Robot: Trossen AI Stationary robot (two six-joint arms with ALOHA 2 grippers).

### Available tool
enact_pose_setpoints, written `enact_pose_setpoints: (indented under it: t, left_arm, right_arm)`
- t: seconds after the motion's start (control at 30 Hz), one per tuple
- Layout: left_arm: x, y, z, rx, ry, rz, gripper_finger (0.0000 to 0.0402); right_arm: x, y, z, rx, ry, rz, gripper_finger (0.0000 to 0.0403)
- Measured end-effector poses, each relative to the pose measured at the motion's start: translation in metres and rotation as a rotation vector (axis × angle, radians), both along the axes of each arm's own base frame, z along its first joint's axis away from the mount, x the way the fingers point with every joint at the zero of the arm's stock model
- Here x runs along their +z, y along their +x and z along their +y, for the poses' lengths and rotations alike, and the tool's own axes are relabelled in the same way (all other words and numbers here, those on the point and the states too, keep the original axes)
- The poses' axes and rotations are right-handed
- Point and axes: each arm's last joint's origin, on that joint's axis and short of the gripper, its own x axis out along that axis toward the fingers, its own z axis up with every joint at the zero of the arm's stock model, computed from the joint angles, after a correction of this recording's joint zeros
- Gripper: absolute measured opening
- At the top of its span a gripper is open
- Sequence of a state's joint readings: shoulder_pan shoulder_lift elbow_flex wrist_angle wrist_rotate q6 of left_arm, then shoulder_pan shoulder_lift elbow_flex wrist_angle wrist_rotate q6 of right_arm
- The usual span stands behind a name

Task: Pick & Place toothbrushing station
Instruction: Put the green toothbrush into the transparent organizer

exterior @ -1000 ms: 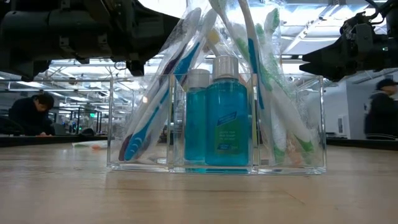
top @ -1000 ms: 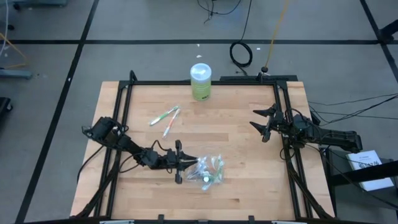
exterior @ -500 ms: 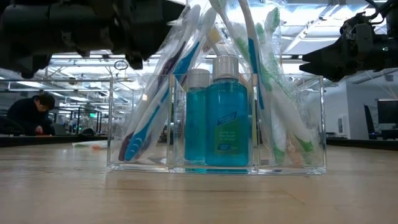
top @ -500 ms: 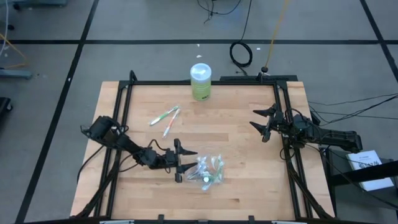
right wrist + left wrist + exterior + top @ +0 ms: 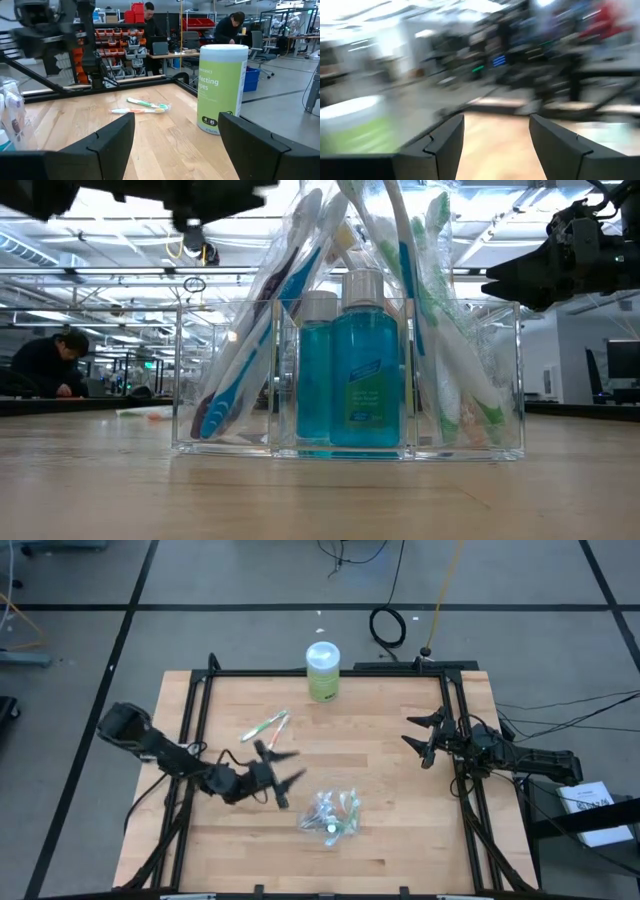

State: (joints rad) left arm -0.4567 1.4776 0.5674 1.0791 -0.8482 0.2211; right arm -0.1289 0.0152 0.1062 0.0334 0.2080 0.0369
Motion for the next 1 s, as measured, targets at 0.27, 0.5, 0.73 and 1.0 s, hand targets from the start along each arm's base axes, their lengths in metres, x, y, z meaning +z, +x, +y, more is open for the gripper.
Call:
enact_pose_setpoints:
  t: [0.27,0.5,0.73,1.0]
  left_arm:
    - [0.014,-0.023,0.042,0.412,-0.041,0.154,0.023]
    - [0.002,-0.028,0.102,0.431,-0.238,0.266,0.023]
    - [-0.026,-0.041,0.168,0.479,-0.516,0.466,0.023]
    - [-0.049,-0.049,0.205,0.466,-0.688,0.607,0.0229]
  right_arm:
    - [0.0,0.0,0.0,0.0,0.0,0.001,0.0279]
    - [0.0,0.0,0.0,0.0,0.0,0.001,0.0279]
    - [0.0,0.0,0.0,0.0,0.0,0.001,0.0279]
    - [0.0,0.0,0.0,0.0,0.0,0.0,0.0279]
